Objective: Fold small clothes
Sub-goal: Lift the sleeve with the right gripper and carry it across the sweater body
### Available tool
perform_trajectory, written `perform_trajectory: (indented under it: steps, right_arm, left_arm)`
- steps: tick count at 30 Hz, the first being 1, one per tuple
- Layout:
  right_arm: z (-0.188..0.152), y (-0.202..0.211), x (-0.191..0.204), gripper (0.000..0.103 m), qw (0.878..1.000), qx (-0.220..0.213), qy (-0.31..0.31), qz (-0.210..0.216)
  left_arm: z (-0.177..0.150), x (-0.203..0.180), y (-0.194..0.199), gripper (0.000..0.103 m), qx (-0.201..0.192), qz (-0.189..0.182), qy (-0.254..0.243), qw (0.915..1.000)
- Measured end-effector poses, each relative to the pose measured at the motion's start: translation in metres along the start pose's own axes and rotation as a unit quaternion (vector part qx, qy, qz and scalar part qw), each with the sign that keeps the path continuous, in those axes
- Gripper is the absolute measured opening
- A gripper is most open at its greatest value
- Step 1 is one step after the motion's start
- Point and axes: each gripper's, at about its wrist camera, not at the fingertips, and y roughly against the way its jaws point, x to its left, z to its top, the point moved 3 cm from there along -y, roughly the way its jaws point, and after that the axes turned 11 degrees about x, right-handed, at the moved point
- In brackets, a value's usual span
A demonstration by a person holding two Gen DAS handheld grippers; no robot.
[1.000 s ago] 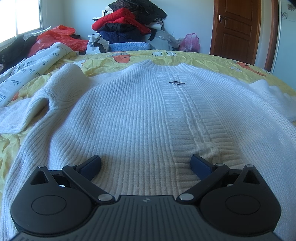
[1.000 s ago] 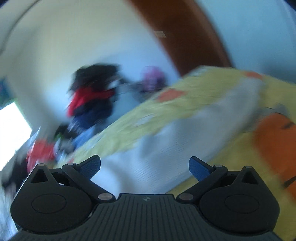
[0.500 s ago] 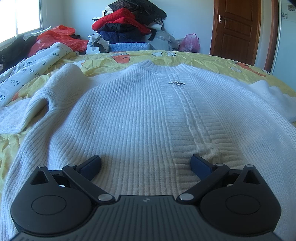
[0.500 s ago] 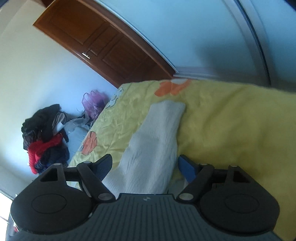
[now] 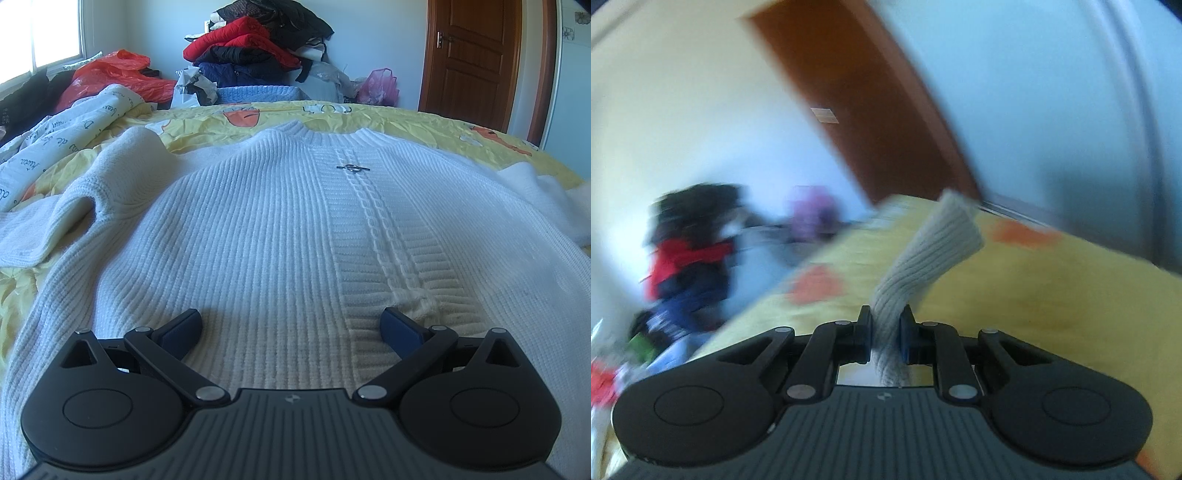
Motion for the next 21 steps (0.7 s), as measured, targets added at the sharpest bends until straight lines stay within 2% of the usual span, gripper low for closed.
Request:
perform_trajectory:
  steps: [3, 5, 7, 10, 11, 12, 13, 14, 16, 18, 21]
  right_arm:
    - [-0.027, 0.028, 0.087, 0.018, 0.991, 0.007, 0.102, 0.083]
    - [-0.056, 0.039, 0.138, 0.018, 0.977, 0.030, 0.157, 0.138]
    - [-0.094, 0.036, 0.184, 0.018, 0.960, 0.072, 0.198, 0.186]
    - [-0.162, 0.018, 0.231, 0.019, 0.938, 0.120, 0.262, 0.193]
    - [-0.183, 0.010, 0.240, 0.022, 0.933, 0.134, 0.282, 0.180]
    - [-0.206, -0.004, 0.246, 0.032, 0.928, 0.152, 0.302, 0.158]
    - [-0.222, -0.008, 0.245, 0.032, 0.924, 0.168, 0.314, 0.140]
    - [-0.232, -0.015, 0.246, 0.038, 0.922, 0.179, 0.320, 0.128]
    - [-0.244, 0.002, 0.241, 0.045, 0.928, 0.170, 0.303, 0.133]
    - [-0.236, 0.027, 0.230, 0.058, 0.937, 0.157, 0.265, 0.164]
    - [-0.226, 0.038, 0.199, 0.062, 0.944, 0.154, 0.229, 0.178]
  left_arm:
    - [0.000, 0.000, 0.000, 0.103, 0.000, 0.000, 0.000, 1.0000]
    - [0.000, -0.001, 0.000, 0.103, 0.000, -0.001, 0.001, 1.0000]
    - [0.000, -0.001, 0.000, 0.103, -0.001, -0.001, 0.001, 1.0000]
    - [0.000, -0.002, 0.000, 0.103, -0.001, -0.002, 0.001, 1.0000]
    - [0.001, -0.003, 0.001, 0.103, -0.001, -0.002, 0.001, 1.0000]
    - [0.001, -0.004, 0.001, 0.103, -0.001, -0.003, 0.001, 1.0000]
    - [0.001, -0.006, 0.001, 0.103, -0.001, -0.003, 0.000, 1.0000]
    - [0.002, -0.006, 0.002, 0.103, -0.001, -0.004, 0.000, 1.0000]
    - [0.002, -0.006, 0.003, 0.103, -0.002, -0.006, 0.001, 1.0000]
    - [-0.001, -0.001, 0.005, 0.103, -0.004, -0.008, 0.004, 1.0000]
    - [-0.001, -0.001, 0.004, 0.103, -0.004, -0.009, 0.004, 0.9999]
